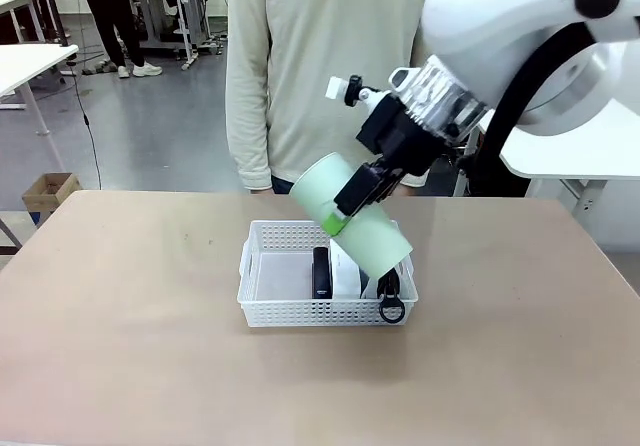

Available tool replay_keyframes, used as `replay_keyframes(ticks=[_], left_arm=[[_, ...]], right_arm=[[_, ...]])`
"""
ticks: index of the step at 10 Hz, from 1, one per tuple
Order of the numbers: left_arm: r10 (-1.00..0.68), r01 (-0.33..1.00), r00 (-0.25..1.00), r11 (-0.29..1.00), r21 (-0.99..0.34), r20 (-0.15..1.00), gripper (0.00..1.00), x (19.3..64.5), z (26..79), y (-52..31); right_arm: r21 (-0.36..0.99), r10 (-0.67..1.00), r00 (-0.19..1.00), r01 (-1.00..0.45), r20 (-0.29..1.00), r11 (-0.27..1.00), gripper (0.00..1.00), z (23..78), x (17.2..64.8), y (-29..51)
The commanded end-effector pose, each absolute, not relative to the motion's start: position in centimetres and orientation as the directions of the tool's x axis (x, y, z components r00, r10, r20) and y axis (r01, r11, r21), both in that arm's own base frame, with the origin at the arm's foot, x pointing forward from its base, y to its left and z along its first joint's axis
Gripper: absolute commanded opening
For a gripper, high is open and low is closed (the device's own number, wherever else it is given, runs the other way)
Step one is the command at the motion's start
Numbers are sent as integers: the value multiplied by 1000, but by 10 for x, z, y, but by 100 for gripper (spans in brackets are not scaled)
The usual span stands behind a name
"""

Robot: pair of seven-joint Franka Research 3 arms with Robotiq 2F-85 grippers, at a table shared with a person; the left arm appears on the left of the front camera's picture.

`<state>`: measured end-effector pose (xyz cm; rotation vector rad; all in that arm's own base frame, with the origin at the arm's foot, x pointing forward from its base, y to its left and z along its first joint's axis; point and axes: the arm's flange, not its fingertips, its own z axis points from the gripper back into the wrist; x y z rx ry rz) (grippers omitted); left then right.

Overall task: Efficiently arrange items inside the basket to fit them all.
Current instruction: Pick up the Reusable plastic cup and place it inside the Organizing basket.

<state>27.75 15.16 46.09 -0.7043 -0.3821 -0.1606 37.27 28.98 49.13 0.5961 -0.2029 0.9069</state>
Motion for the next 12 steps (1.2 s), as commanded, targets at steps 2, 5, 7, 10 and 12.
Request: replay_keyframes(ticks=[2, 5, 7, 10, 12], left_arm=[[-37, 291, 915, 750, -594, 403, 100, 275, 459, 155], [-37, 291, 915, 750, -594, 403, 100, 275, 459, 155], [-37, 291, 915, 750, -594, 403, 100, 275, 459, 155], [-37, 291, 915, 750, -594, 403, 100, 275, 459, 155], [-37, 291, 915, 750, -594, 403, 100, 275, 459, 155]], right_arm=[[357, 609, 719, -695, 335, 624, 86, 486, 369, 324], [373, 229, 938, -317, 262, 872, 86, 477, 395, 375], [297, 98, 980, -146, 171, 944, 86, 462, 413, 399], [344, 15, 999, -28, 40, 938, 86, 443, 439, 420], [309, 41, 996, -64, 82, 949, 86, 430, 424, 391]])
